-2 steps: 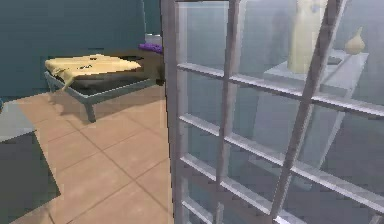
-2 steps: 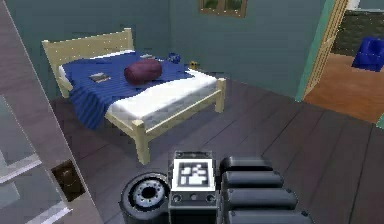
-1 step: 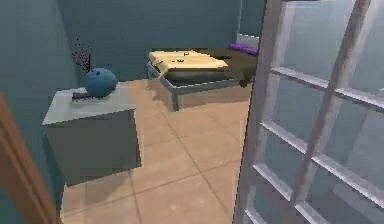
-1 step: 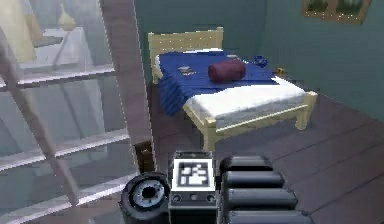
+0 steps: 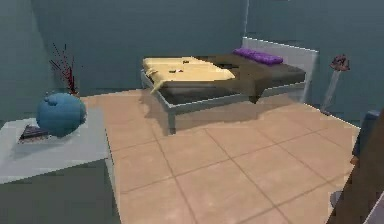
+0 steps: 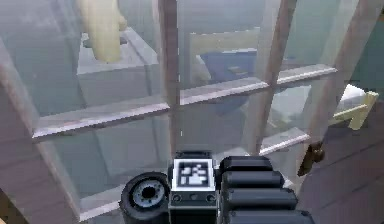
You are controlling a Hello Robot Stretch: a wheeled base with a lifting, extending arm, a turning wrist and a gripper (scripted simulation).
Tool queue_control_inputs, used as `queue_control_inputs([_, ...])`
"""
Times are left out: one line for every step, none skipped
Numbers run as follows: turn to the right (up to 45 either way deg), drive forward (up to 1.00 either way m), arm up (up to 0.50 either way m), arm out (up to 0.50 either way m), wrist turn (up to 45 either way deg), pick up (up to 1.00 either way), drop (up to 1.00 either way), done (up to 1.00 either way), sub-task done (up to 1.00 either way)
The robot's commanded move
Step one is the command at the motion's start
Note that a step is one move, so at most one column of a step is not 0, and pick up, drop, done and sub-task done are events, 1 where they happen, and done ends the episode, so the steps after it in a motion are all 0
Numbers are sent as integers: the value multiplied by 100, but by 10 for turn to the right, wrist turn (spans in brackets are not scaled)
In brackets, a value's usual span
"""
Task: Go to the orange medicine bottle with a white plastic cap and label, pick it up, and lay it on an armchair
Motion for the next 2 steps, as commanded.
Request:
queue_control_inputs([-240,0,0,0,0,0,0,0,0])
queue_control_inputs([0,30,0,0,0,0,0,0,0])
